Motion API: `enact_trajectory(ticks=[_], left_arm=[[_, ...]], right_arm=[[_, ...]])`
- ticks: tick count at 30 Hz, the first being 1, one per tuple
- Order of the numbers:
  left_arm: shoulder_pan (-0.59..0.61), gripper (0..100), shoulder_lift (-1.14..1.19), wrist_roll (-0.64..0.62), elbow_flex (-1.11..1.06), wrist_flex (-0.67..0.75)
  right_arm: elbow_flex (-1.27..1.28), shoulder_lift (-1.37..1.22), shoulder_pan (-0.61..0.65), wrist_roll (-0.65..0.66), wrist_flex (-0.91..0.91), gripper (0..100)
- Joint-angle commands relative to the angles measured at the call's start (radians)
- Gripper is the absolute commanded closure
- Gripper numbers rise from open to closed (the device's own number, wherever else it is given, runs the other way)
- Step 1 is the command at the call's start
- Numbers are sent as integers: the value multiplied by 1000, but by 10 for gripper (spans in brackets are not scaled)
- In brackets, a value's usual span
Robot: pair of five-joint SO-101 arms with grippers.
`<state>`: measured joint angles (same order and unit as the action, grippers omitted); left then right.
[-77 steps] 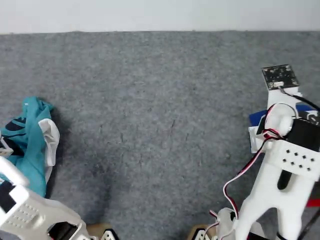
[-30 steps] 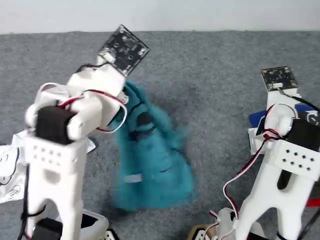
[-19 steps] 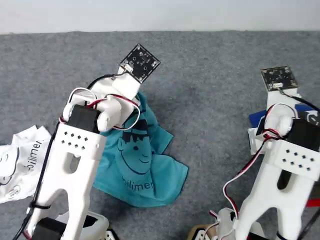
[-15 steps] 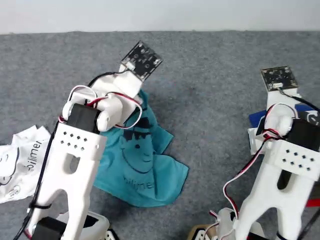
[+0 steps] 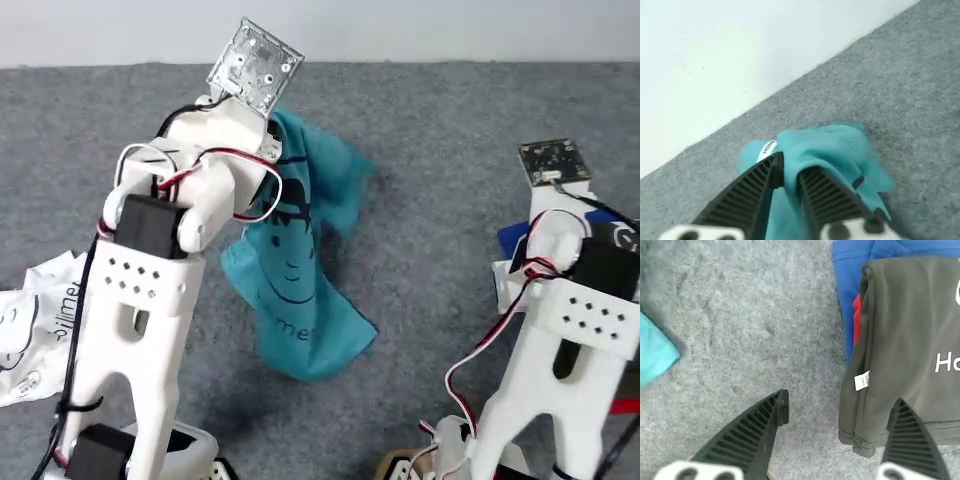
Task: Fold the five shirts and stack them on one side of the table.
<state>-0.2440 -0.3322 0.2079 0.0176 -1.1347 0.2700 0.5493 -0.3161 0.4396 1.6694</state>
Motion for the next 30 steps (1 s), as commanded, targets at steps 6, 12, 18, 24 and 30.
enact_trajectory(ticks=[6,12,18,24,30], left_arm=[[278,987,-41,-20,166,-37],[287,987,-63,-21,246,-95],[-63,987,21,-21,102,-100],[-269,985,155,-20,77,-104],[-315,866,212,-23,77,-117]], right_arm=[[5,21,8,6,-25,691],[5,25,91,3,-24,691],[5,25,113,3,-24,691],[5,27,111,6,-18,691],[5,27,111,6,-18,692]])
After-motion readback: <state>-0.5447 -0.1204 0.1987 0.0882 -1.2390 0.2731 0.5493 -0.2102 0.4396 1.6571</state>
